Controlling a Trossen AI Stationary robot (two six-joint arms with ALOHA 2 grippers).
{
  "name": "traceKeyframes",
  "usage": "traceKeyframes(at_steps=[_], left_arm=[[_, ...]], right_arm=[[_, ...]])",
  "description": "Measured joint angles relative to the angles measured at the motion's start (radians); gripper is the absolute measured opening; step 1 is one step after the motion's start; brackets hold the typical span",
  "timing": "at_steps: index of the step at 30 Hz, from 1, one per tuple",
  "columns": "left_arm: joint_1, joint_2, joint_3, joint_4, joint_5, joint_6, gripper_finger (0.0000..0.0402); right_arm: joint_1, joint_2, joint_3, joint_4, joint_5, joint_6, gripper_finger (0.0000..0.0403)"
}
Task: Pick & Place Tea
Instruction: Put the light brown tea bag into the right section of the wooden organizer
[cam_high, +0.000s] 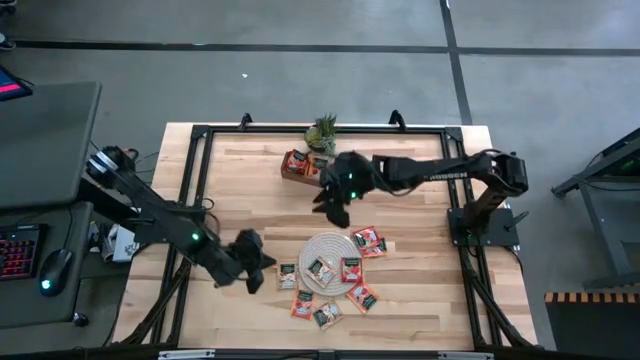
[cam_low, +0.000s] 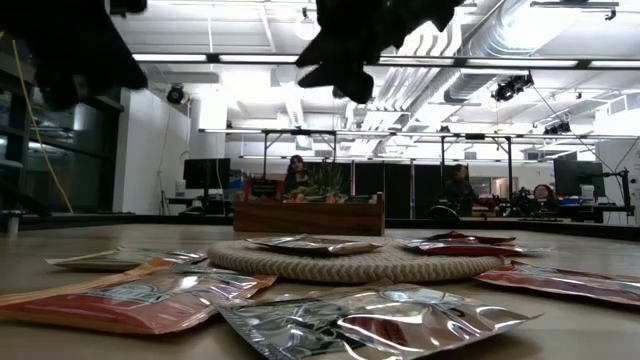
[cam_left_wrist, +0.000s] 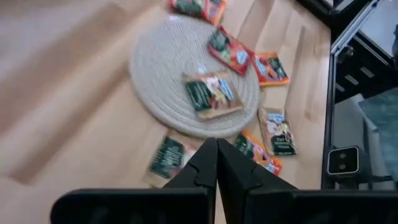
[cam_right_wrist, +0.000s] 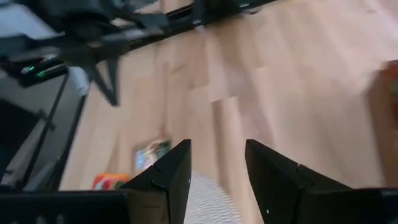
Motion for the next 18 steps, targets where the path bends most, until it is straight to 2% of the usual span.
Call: traceKeyframes(at_steps=[4, 10, 18], left_arm=[[0.0, 0.143, 0.0, 0.14, 0.058, -0.078, 0.0001], [0.0, 0.318, 0.0, 0.282, 0.122, -0.236, 0.0], [0.0, 0.382, 0.003, 0.389, 0.18, -0.295, 0.0]], right_arm=[[0.07, 0.005, 0.0, -0.016, 0.051, 0.0, 0.0147], [0.125, 0.023, -0.001, -0.056, 0.067, 0.039, 0.0145], [0.186, 0.066, -0.001, -0.035, 0.072, 0.084, 0.0146]])
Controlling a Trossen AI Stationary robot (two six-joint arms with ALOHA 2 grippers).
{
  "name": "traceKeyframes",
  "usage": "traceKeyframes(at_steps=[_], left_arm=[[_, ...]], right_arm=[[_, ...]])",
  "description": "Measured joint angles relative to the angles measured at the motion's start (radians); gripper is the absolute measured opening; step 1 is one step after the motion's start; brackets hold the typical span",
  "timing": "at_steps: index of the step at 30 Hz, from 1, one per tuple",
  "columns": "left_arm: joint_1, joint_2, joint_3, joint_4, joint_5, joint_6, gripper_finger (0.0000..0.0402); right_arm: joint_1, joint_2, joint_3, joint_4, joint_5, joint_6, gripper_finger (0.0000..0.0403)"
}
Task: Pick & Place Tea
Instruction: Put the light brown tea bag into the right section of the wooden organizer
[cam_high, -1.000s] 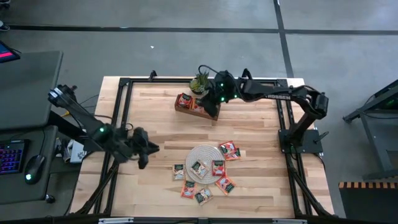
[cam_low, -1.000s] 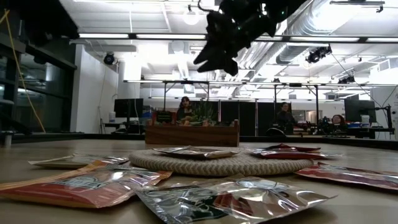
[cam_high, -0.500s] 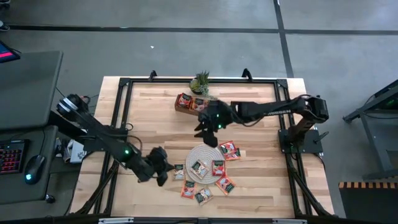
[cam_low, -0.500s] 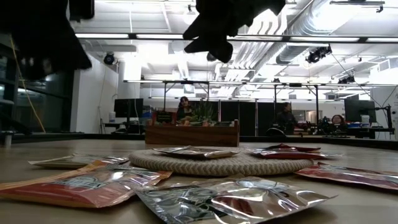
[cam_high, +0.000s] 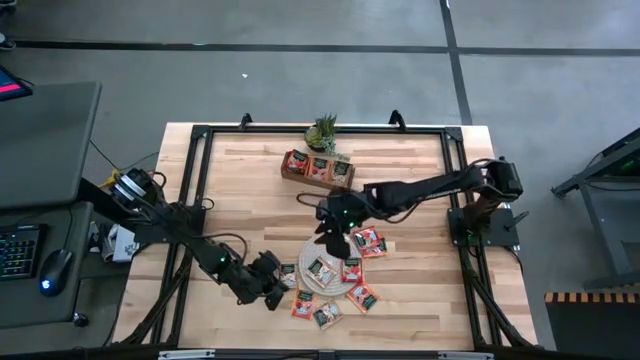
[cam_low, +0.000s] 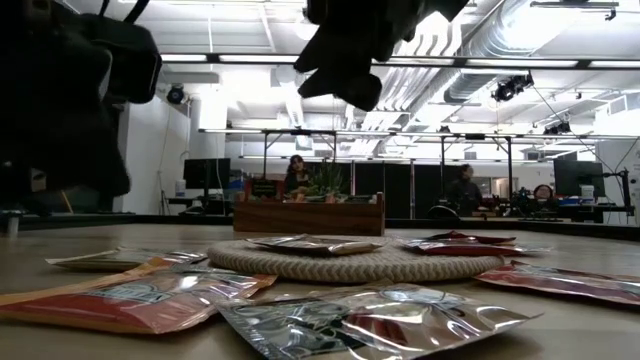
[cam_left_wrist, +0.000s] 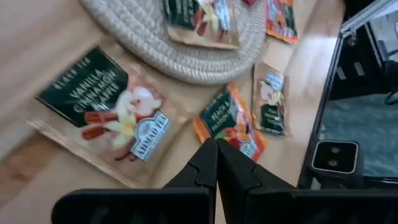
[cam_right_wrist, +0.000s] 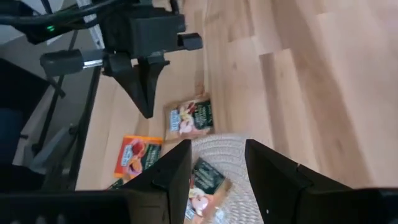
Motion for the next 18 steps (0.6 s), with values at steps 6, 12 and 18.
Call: traceKeyframes(at_steps=[6, 12, 18], left_arm=[[0.0, 0.002, -0.001, -0.097, -0.006, -0.119, 0.0], [0.0, 0.002, -0.001, -0.112, -0.015, -0.14, 0.0], [0.007, 0.029, -0.002, -0.104, -0.009, -0.151, 0.0]], right_arm=[[0.03, 0.072, 0.0, 0.058, -0.018, 0.044, 0.0147], [0.036, 0.11, 0.0, 0.124, -0.019, 0.082, 0.0147], [0.035, 0.124, 0.0, 0.17, -0.022, 0.091, 0.0149]])
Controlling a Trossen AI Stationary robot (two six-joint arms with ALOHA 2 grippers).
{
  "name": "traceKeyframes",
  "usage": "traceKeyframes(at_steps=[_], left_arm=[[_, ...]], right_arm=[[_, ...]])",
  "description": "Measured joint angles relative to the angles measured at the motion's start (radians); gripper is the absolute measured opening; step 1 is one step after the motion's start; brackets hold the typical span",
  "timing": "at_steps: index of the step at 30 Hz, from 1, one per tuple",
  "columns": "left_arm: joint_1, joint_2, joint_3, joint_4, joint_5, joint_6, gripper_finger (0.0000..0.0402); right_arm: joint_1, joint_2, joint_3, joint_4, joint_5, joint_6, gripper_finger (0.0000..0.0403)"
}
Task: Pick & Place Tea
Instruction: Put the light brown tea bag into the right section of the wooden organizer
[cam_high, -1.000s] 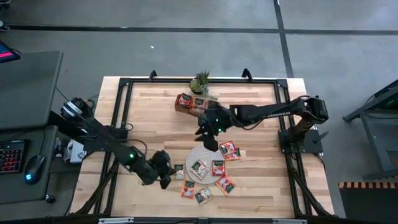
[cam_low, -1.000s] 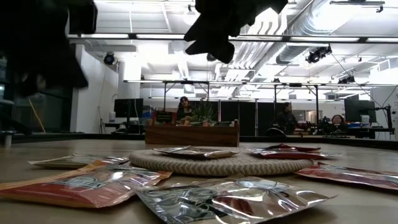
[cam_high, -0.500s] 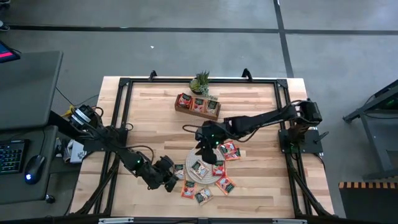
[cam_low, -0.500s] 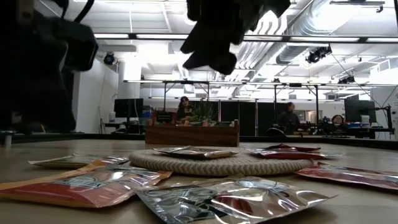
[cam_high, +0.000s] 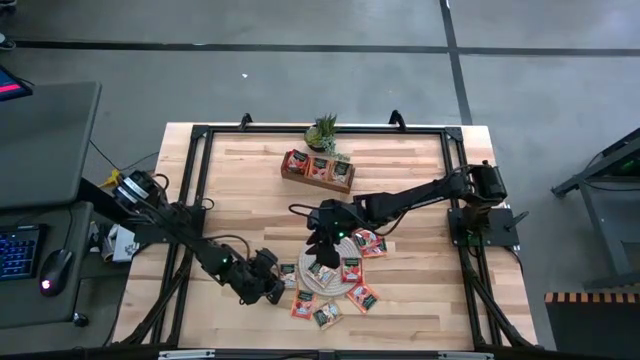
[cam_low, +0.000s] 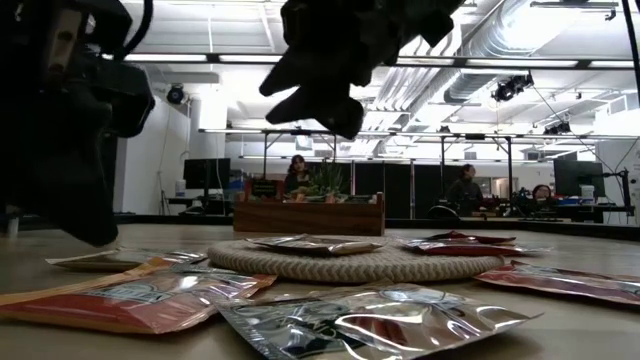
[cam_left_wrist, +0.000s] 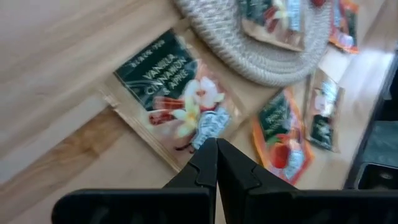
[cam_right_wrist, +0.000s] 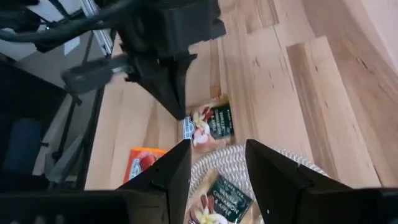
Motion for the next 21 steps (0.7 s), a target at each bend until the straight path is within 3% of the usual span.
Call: traceKeyframes(at_steps=[13, 21], left_arm=[[-0.001, 0.103, 0.005, 0.093, 0.009, -0.086, 0.0], [-0.001, 0.145, 0.006, 0.066, 0.003, -0.123, 0.0]], right_arm=[[-0.009, 0.014, 0.0, 0.045, 0.001, -0.009, 0.0149], [-0.014, 0.106, 0.001, 0.054, -0.109, 0.046, 0.0149]])
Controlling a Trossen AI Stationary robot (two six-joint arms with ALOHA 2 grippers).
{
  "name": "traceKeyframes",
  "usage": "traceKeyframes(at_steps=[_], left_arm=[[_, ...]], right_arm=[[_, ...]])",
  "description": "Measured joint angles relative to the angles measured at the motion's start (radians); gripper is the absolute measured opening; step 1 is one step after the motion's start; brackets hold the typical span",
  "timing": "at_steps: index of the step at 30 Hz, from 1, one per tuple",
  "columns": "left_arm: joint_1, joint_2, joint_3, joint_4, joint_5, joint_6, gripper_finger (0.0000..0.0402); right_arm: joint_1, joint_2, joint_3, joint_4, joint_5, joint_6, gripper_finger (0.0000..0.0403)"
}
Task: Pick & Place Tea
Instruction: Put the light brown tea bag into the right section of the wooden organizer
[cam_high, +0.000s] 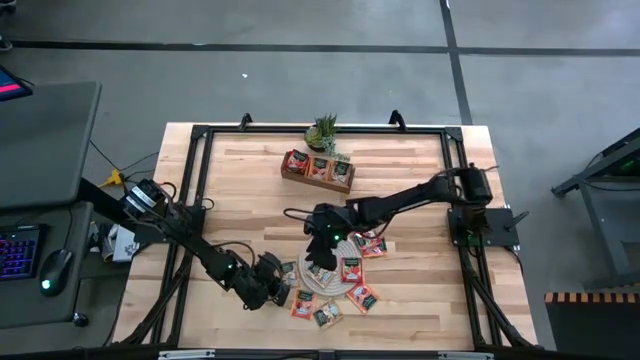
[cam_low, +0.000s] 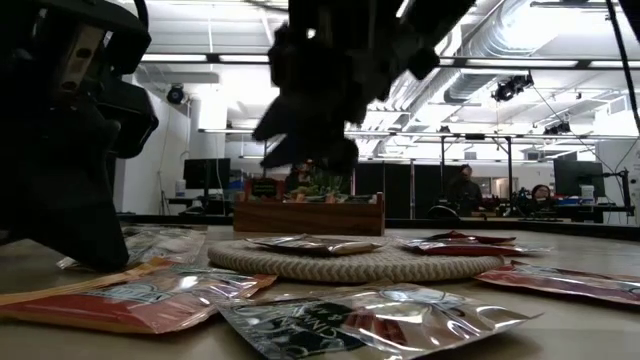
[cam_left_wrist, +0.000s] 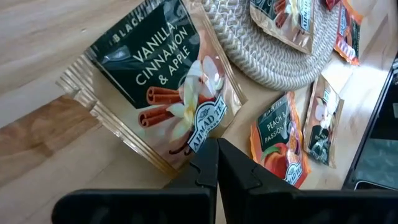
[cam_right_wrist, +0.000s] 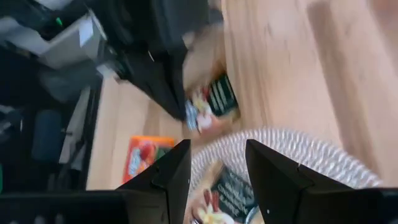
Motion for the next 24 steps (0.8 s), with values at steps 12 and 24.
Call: traceKeyframes(at_steps=[12, 24], left_arm=[[0.0, 0.003, -0.001, -0.003, 0.0, 0.0, 0.0], [0.0, 0.003, -0.002, -0.003, -0.005, -0.003, 0.0]], right_arm=[[-0.006, 0.096, -0.001, 0.173, -0.108, 0.009, 0.0157], [-0.02, 0.156, 0.006, 0.269, -0.129, -0.005, 0.021]])
